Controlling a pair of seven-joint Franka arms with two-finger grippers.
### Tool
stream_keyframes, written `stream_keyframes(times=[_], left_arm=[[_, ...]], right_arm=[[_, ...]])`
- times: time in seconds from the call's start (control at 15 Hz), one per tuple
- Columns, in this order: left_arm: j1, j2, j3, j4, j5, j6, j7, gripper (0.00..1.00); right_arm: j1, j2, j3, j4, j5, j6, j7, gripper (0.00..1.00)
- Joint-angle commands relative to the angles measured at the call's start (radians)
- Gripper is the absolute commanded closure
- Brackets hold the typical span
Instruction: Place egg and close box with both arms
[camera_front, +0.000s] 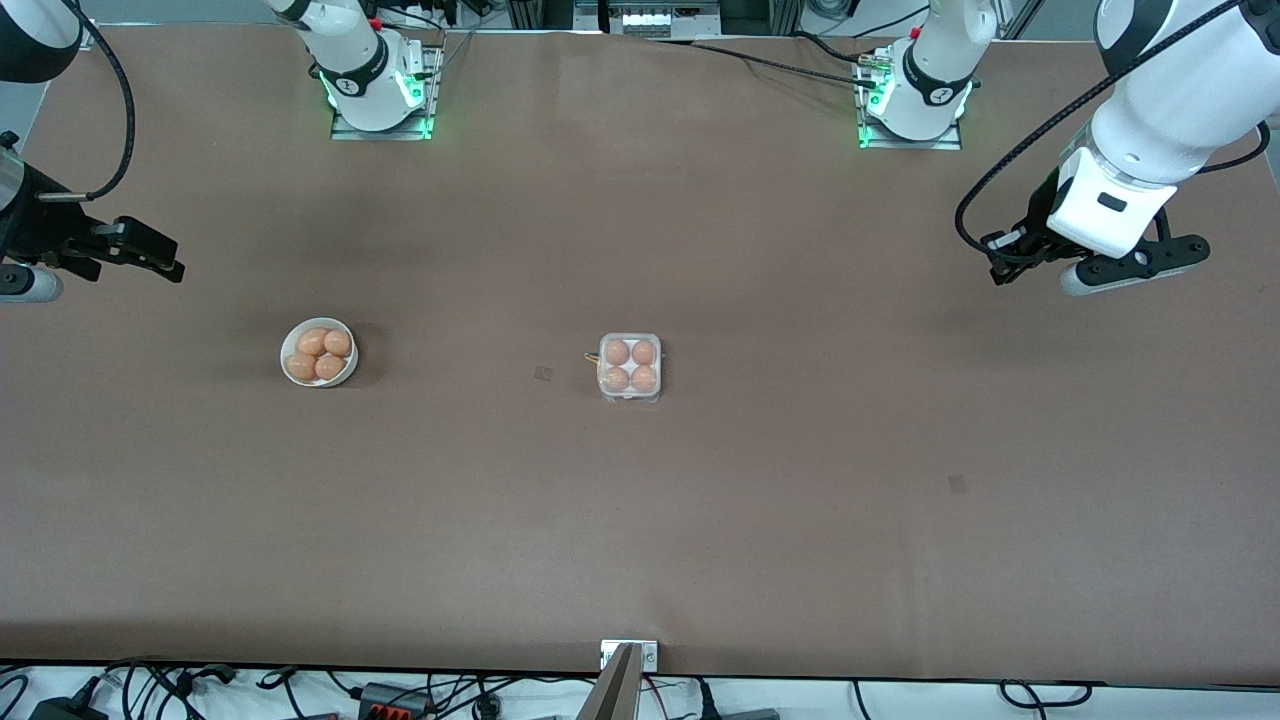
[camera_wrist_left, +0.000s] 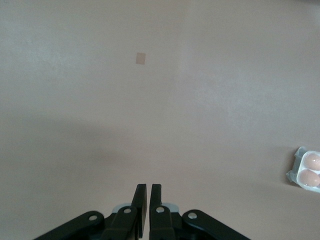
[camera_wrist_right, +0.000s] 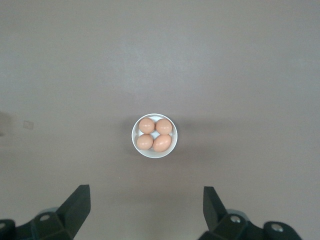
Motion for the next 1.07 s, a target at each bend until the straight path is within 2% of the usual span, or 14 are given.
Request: stream_keyframes(times=[0.0, 0.27, 0.33, 0.4, 0.67, 1.0], left_arm=[[0.019, -0.012, -0.005, 0.007, -0.017, -0.031, 0.042, 0.75], [0.030, 0.006, -0.004, 0.027, -0.020, -0.030, 0.031, 0.43], [0.031, 0.011, -0.002, 0.028, -0.020, -0.030, 0.029, 0.28], [0.042, 0.014, -0.001, 0.030, -0.020, -0.033, 0.034, 0.00], [0.056, 0.016, -0.002, 0.036, -0.022, -0.091, 0.040, 0.00], [0.056, 0.020, -0.008, 0.056, -0.022, -0.092, 0.040, 0.00]], right_arm=[[-0.019, -0.016, 0.017, 0.000, -0.009, -0.014, -0.017, 0.00], [-0.019, -0.016, 0.016, 0.000, -0.009, -0.014, -0.017, 0.00], [-0.019, -0.016, 0.016, 0.002, -0.009, -0.014, -0.017, 0.00], [-0.019, -0.017, 0.016, 0.002, -0.009, -0.015, -0.017, 0.00], [-0.019, -0.017, 0.016, 0.010, -0.007, -0.015, -0.015, 0.00], [-0.019, -0.017, 0.014, 0.011, -0.007, -0.015, -0.014, 0.00]])
